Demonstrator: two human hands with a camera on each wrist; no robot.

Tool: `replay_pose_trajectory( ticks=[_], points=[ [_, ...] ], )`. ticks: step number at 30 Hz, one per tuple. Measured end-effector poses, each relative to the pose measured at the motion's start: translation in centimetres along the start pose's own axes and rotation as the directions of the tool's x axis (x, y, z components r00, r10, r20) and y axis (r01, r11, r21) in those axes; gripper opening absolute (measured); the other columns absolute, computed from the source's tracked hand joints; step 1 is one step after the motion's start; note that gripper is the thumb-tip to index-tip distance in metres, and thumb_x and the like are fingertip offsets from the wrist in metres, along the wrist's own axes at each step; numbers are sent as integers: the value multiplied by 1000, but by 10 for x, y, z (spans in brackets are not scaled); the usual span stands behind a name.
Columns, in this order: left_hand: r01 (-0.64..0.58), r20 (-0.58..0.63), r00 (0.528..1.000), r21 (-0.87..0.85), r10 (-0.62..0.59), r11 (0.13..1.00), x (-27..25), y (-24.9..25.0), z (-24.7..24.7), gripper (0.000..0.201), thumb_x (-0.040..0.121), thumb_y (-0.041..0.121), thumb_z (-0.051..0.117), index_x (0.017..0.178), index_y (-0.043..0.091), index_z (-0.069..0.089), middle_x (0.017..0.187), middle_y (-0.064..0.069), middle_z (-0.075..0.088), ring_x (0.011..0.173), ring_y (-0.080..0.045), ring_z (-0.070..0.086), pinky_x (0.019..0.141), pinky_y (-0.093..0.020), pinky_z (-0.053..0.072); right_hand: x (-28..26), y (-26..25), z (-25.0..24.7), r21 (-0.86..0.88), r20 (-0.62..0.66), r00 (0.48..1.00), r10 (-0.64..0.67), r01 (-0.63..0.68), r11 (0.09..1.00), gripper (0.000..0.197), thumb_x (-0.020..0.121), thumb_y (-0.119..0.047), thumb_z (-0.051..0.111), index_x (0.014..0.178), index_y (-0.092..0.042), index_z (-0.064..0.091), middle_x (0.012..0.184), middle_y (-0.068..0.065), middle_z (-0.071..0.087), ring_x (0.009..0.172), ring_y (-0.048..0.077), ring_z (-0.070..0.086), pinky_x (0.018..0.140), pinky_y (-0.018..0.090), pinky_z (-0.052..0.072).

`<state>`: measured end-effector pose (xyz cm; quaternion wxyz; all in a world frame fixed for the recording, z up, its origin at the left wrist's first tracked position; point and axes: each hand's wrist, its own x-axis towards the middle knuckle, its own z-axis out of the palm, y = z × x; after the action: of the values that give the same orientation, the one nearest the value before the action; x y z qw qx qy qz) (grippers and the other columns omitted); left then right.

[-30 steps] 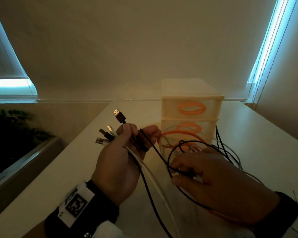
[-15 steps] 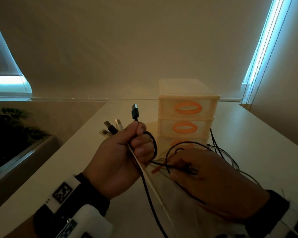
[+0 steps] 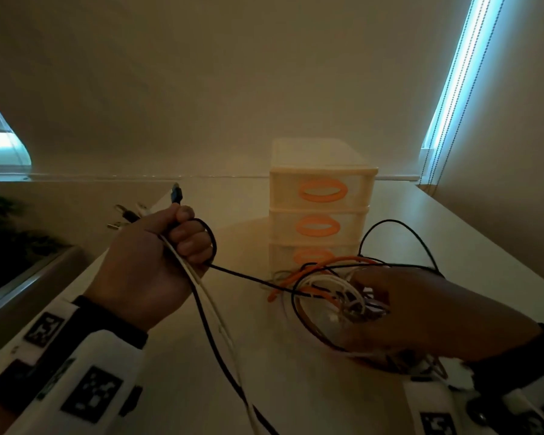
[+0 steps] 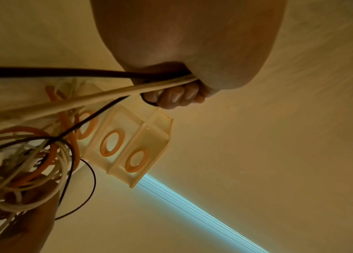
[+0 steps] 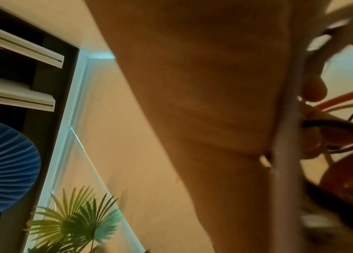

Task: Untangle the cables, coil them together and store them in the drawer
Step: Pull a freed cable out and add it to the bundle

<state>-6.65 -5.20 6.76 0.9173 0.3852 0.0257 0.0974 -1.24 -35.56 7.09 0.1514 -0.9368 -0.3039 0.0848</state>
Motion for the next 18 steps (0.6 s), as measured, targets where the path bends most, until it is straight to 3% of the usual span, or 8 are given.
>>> replay_pose_trajectory(
  ticks=[2, 5, 8, 11, 13, 15, 18],
  points=[
    [-21, 2, 1000, -8, 21, 1000, 2, 4, -4, 29, 101, 22, 41, 72, 19, 46, 64, 8, 26, 52, -8, 27, 48, -21, 29, -5, 3, -7, 45, -23, 994, 105, -104, 994, 60, 53, -89, 66, 100, -51, 64, 87, -24, 67, 76, -8, 62, 63, 12, 47],
    [-86, 17, 996, -61, 87, 994, 9, 21, -19, 25, 89, 18, 48, 64, 22, 46, 60, 12, 27, 49, -6, 29, 47, -20, 29, -7, 15, -15, 77, -34, 980, 195, -192, 978, 63, 47, -92, 61, 96, -53, 68, 81, -19, 71, 71, -1, 67, 67, 23, 56],
    [-125, 25, 991, -110, 128, 986, 17, 38, -36, 27, 83, 19, 53, 57, 23, 46, 54, 12, 30, 47, -4, 32, 46, -19, 31, -5, 23, -17, 166, -28, 979, 201, -194, 967, 54, 54, -89, 60, 94, -54, 71, 79, -27, 71, 72, -4, 68, 66, 23, 55],
    [-151, -17, 989, -78, 150, 986, 20, 45, -45, 27, 79, 21, 55, 54, 25, 47, 52, 12, 31, 46, -4, 32, 46, -18, 31, -5, 31, -22, 206, -74, 979, 188, -170, 964, 54, 61, -87, 53, 85, -44, 75, 78, -16, 74, 73, 3, 70, 70, 28, 56],
    [-149, -37, 988, -53, 148, 987, 19, 44, -44, 25, 77, 21, 55, 53, 25, 46, 51, 12, 30, 45, -4, 30, 44, -18, 30, -6, 35, -26, 264, -163, 969, 186, -139, 954, 46, 77, -71, 53, 74, -32, 76, 71, -7, 74, 68, 8, 70, 66, 28, 52],
    [-131, -62, 989, -7, 131, 991, 16, 35, -37, 25, 79, 20, 53, 55, 25, 45, 53, 12, 27, 45, -5, 27, 43, -19, 27, -5, 40, -26, 258, -261, 949, 175, -107, 960, 32, 91, -49, 61, 72, -28, 77, 66, -6, 73, 62, 9, 69, 61, 25, 48],
    [-70, -89, 993, 47, 74, 996, 10, 17, -19, 31, 93, 17, 44, 62, 23, 44, 60, 11, 21, 49, -6, 21, 43, -20, 23, 4, 40, -17, 288, -447, 889, 103, 33, 957, 9, 93, -31, 67, 93, -32, 76, 76, -11, 74, 65, 0, 71, 61, 17, 54]
  ],
)
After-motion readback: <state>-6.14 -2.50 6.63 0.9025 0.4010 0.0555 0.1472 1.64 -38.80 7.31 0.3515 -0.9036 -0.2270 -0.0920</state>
